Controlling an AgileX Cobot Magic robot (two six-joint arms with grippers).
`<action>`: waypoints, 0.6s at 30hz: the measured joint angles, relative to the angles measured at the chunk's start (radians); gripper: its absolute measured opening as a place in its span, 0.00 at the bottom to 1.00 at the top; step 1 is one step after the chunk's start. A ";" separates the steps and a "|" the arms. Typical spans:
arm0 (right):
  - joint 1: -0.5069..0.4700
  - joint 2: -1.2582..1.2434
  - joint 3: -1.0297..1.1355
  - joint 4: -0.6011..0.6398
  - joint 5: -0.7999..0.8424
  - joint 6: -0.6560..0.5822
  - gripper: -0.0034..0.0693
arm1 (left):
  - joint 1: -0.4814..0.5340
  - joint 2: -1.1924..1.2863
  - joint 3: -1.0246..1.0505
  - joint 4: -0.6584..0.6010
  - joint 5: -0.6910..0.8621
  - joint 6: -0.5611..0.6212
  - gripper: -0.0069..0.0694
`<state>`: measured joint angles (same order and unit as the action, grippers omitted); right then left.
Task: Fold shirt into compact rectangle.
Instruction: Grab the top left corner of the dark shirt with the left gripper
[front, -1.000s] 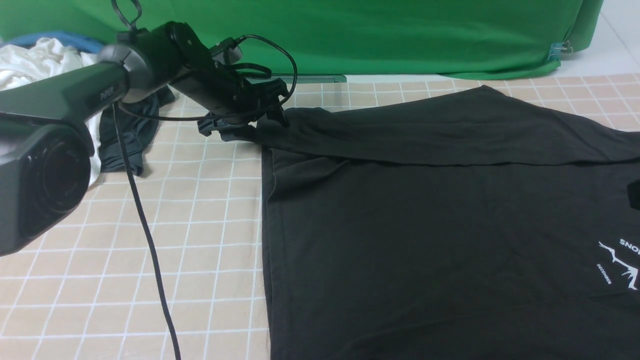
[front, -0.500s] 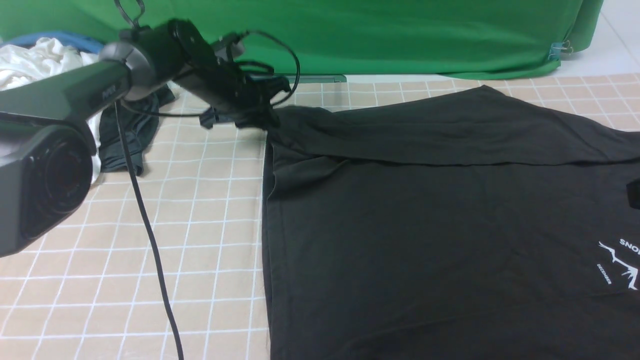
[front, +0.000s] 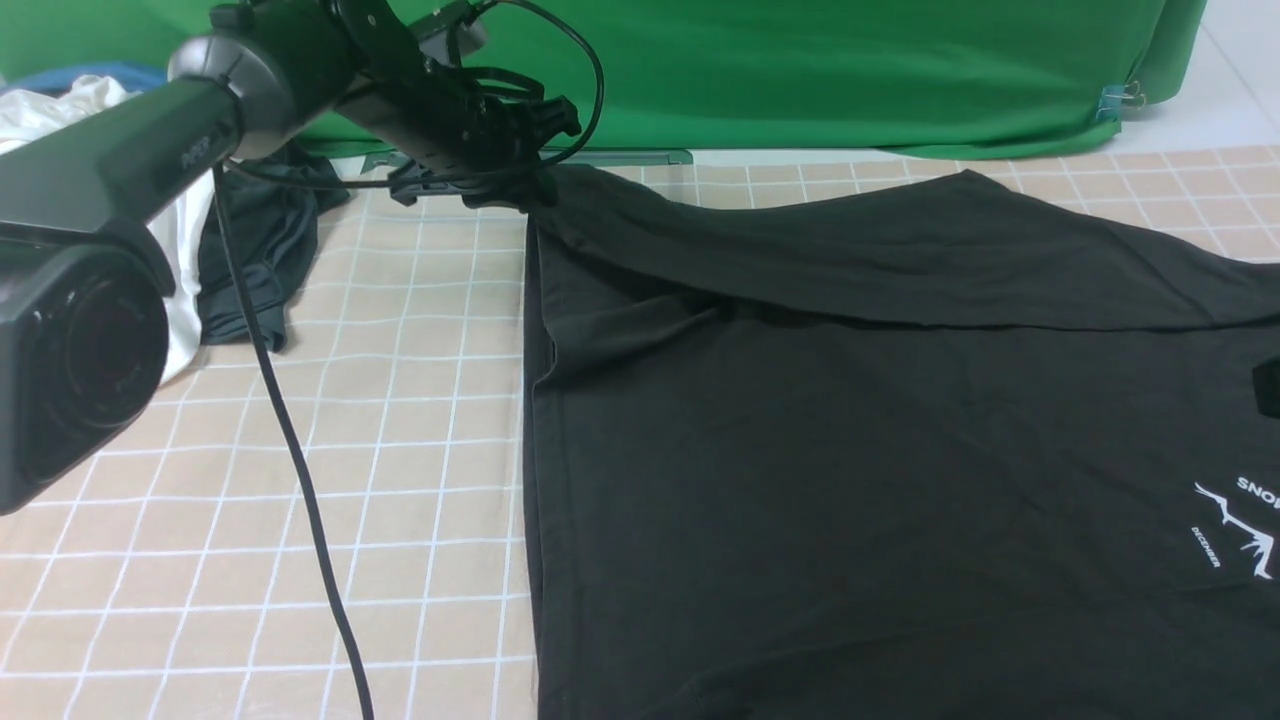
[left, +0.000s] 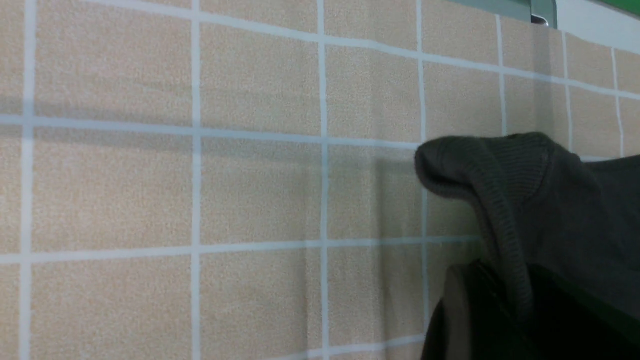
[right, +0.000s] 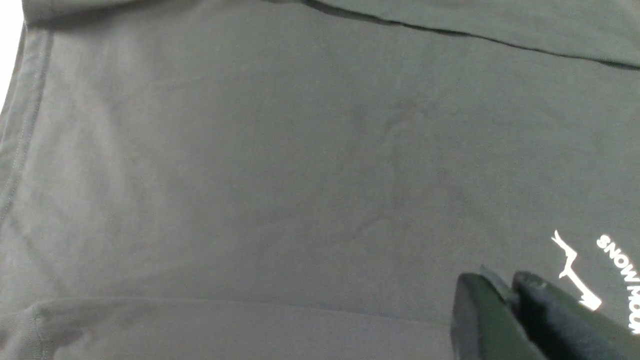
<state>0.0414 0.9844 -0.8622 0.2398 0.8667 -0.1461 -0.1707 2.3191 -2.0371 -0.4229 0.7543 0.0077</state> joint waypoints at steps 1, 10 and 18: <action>0.000 0.000 0.000 0.000 0.000 0.000 0.19 | 0.000 0.008 0.000 0.003 -0.003 0.000 0.21; 0.000 0.000 0.000 0.000 0.005 0.000 0.19 | 0.000 0.061 -0.001 -0.001 -0.007 0.000 0.51; 0.000 0.000 0.000 0.001 0.005 0.000 0.19 | 0.000 0.062 -0.001 -0.001 -0.003 0.000 0.54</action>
<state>0.0414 0.9844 -0.8622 0.2407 0.8719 -0.1461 -0.1707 2.3813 -2.0379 -0.4236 0.7515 0.0077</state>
